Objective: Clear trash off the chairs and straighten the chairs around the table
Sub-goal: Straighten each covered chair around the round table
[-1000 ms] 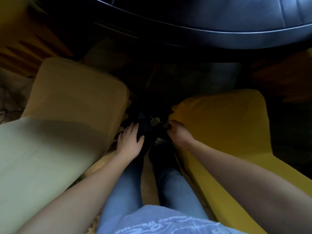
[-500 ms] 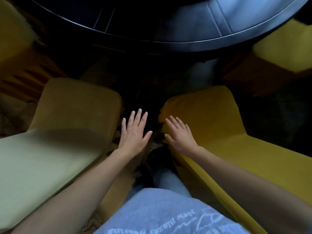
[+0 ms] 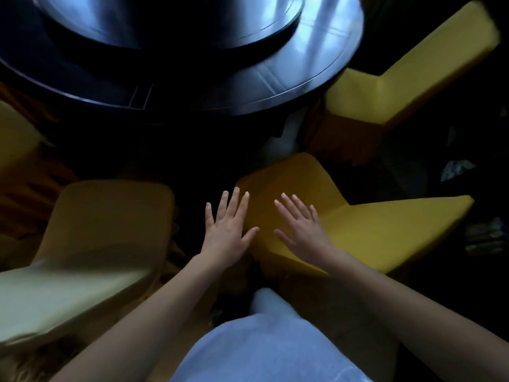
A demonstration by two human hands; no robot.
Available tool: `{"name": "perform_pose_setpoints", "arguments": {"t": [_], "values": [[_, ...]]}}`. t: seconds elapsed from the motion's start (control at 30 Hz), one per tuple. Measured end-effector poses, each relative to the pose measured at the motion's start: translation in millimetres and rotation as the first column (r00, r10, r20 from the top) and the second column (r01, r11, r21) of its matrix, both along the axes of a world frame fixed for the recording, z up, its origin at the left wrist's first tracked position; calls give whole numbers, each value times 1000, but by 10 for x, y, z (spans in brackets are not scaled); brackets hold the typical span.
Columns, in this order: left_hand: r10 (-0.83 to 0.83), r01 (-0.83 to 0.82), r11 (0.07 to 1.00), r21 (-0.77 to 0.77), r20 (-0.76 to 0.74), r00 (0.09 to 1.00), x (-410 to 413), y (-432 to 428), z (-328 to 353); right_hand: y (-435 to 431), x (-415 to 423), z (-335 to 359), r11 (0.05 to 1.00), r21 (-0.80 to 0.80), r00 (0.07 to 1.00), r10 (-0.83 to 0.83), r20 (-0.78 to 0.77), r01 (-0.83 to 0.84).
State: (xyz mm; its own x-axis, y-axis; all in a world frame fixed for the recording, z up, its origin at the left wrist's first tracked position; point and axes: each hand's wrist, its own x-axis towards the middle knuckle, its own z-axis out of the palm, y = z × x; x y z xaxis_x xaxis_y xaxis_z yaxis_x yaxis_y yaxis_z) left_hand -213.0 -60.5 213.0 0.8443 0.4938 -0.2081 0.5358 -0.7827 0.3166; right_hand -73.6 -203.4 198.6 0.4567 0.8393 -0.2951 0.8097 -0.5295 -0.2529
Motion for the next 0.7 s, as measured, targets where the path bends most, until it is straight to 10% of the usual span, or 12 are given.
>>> {"name": "perform_pose_setpoints", "arguments": {"t": [0.43, 0.7], "values": [[-47, 41, 996, 75, 76, 996, 996, -1433, 241, -1593, 1027, 348, 998, -38, 994, -38, 98, 42], [-31, 40, 991, -132, 66, 997, 1478, -2461, 19, -2495, 1954, 521, 984, -97, 986, 157, 58, -151]]}}
